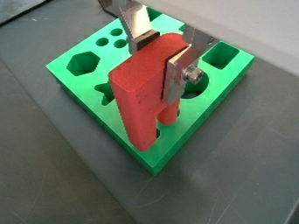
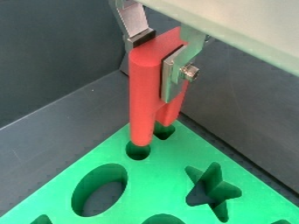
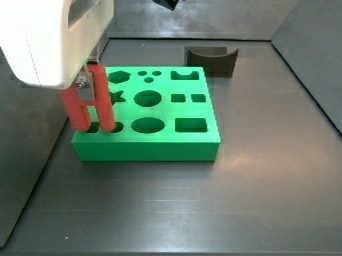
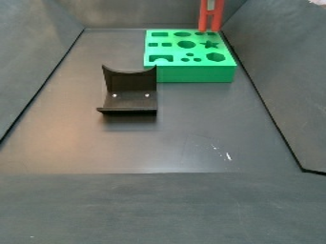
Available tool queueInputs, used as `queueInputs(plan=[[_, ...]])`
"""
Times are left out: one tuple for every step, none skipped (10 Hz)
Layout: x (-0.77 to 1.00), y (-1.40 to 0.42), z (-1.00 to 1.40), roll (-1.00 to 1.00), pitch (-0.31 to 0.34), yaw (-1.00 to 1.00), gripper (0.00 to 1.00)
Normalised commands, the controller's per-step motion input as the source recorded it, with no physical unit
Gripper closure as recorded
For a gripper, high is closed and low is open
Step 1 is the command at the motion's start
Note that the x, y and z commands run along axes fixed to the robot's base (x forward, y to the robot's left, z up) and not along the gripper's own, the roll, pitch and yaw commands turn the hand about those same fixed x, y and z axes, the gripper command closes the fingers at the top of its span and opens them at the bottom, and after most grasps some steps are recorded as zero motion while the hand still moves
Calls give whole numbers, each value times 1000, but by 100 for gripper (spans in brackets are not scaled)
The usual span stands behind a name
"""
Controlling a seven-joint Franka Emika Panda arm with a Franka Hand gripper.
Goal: Insert the square-circle object.
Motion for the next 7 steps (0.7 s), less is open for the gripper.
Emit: queueInputs(plan=[[49,0,-69,104,0,0,100],[174,0,-186,123,0,-77,100],[294,0,-263,87,0,-134,100],[249,0,-231,76,0,-91,100],[134,0,-166,31,0,-11,100],[217,0,-214,1,0,0,100],[137,0,-220,0,-6,0,100]])
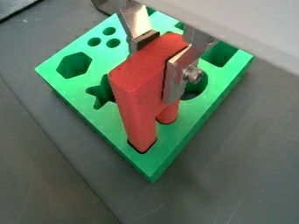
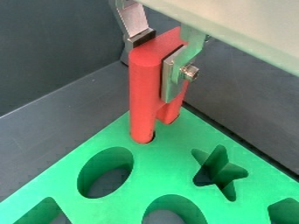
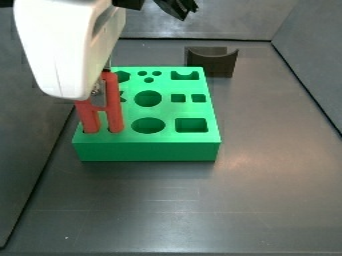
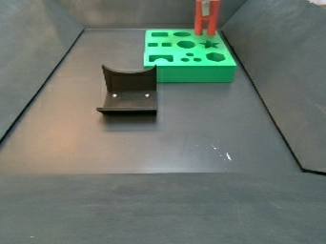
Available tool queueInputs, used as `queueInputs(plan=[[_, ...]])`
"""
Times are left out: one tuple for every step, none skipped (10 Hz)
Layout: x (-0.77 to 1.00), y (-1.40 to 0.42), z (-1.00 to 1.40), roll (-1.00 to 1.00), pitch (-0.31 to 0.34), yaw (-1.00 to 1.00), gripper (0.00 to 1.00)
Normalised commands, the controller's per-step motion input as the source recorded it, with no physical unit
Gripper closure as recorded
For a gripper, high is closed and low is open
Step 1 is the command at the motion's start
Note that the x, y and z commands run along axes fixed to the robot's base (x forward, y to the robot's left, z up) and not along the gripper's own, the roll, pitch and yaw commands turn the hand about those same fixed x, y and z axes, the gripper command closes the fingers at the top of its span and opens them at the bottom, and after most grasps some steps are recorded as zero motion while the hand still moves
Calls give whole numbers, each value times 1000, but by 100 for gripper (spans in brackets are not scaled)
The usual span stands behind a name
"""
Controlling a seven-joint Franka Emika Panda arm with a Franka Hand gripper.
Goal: Insert the square-circle object.
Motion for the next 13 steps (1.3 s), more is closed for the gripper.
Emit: queueInputs(plan=[[0,0,-283,-7,-109,0,100],[-74,0,-377,0,-230,0,100],[-229,0,-374,0,-341,0,100],[-206,0,-314,0,-296,0,100],[-126,0,-251,10,-211,0,100],[0,-54,-197,87,-76,0,100],[57,-191,-274,204,-44,0,100],[86,-203,-349,221,-50,0,100],[106,-174,-331,199,-31,0,100],[120,-131,-306,150,-10,0,100],[37,-89,-266,157,-29,0,100],[0,-17,-240,76,-41,0,100],[0,0,-54,-24,-49,0,100]])
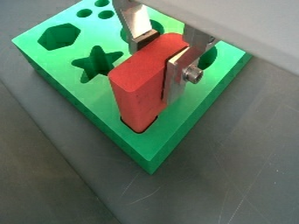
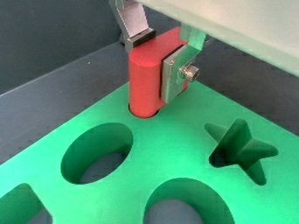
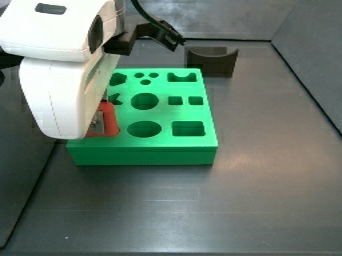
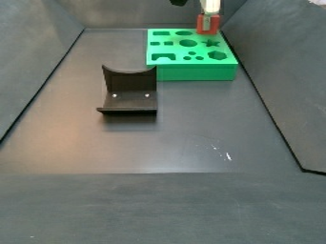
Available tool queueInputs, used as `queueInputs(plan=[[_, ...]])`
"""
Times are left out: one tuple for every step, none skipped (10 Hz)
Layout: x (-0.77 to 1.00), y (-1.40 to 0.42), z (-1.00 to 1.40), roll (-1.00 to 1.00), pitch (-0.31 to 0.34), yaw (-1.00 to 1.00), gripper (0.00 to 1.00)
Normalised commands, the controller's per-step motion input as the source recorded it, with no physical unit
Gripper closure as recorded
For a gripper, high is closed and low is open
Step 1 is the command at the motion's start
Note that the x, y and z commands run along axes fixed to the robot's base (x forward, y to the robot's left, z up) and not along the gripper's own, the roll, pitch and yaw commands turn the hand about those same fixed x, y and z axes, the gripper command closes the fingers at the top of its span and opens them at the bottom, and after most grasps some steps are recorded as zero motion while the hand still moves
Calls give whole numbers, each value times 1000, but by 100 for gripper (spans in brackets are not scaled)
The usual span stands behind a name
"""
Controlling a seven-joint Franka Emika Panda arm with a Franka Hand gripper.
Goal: Insert the square-circle object.
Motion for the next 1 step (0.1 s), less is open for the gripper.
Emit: queueInputs(plan=[[0,0,0,0,0,0,100]])
